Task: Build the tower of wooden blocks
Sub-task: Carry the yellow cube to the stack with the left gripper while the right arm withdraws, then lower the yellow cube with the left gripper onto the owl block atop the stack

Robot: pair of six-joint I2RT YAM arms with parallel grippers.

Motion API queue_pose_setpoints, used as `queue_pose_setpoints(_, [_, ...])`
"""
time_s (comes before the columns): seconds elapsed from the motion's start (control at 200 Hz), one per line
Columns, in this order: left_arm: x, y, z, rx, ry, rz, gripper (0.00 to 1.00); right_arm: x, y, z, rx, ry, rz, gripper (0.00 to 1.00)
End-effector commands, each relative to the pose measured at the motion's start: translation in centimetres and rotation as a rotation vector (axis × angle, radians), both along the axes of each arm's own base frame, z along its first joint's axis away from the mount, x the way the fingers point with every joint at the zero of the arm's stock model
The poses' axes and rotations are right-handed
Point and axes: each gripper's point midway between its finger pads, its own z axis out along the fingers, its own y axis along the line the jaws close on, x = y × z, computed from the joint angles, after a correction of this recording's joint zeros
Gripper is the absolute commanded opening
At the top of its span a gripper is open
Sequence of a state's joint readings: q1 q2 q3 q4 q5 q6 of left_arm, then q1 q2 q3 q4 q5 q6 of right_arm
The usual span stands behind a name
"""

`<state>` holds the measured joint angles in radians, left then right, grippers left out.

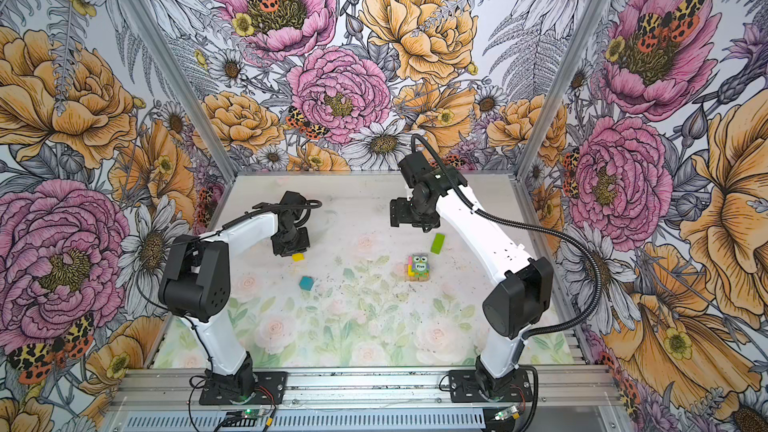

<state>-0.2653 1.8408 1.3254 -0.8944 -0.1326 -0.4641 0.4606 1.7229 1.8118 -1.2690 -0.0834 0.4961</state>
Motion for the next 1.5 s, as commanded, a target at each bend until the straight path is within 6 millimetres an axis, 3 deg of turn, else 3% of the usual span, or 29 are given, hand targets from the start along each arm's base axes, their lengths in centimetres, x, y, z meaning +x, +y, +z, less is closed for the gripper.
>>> queue_pose_setpoints(0.0, [0.7, -1.8, 2.4, 0.018, -0.032, -0.033, 0.18, 0.0, -1.3, 1.3, 0.035, -0.048, -0.039, 0.82])
queue_pose_setpoints(0.2, [0.9, -8.5, 6.0, -0.020, -0.079, -0.118, 0.18, -1.2, -5.8, 0.9, 0.029, -0.046, -0.121, 0.82])
queue_pose_setpoints(0.535, [-0.8, -21.3, 9.4, -0.093, -0.135, -0.257, 0.18, -4.4, -12.7, 0.3, 0.034, -0.047, -0.277, 0.82])
queue_pose_setpoints(0.67, [-1.4, -25.8, 10.1, -0.121, -0.154, -0.305, 0.19, -5.9, -14.9, 0.0, 0.028, -0.055, -0.343, 0.82])
queue_pose_setpoints(0.831, [-1.7, -29.7, 9.6, -0.149, -0.155, -0.346, 0.19, -7.5, -16.7, -0.1, 0.019, -0.063, -0.395, 0.82])
queue_pose_setpoints(1.331, [-3.5, -36.7, 8.3, -0.238, -0.151, -0.413, 0.20, -10.4, -18.1, -0.1, 0.022, -0.092, -0.459, 0.82])
queue_pose_setpoints(1.496, [-3.6, -36.8, 8.2, -0.235, -0.152, -0.413, 0.20, -11.0, -18.5, 0.3, 0.010, -0.105, -0.477, 0.82])
